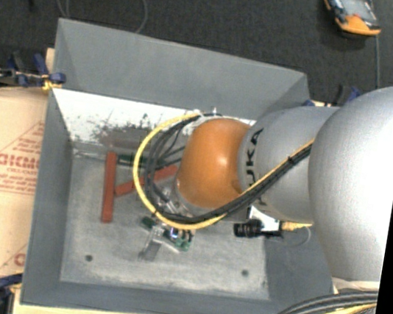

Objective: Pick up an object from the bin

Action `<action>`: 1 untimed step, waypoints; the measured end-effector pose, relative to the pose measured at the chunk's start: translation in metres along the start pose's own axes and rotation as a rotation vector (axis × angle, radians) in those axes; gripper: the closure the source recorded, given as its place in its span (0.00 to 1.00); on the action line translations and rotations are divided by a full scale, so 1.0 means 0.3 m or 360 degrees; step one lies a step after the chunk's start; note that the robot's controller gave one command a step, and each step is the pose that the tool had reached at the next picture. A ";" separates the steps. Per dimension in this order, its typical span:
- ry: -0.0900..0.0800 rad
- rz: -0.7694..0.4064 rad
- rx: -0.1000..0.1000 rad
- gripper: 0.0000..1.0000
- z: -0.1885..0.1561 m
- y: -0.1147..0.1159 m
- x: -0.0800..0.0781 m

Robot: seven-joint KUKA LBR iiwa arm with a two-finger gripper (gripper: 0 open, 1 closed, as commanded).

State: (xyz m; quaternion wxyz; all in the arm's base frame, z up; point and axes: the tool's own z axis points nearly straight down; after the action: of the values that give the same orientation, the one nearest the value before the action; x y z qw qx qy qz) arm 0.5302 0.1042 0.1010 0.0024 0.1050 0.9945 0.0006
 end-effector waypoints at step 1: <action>0.0000 0.0382 0.0000 0.00 -0.014 -0.057 -0.052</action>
Offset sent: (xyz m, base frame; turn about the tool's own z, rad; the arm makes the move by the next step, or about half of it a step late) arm 0.0104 -0.0193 0.0039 0.2430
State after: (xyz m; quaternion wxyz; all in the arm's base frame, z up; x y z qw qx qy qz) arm 0.5417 0.0842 0.1053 0.0024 0.2234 0.9747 0.0008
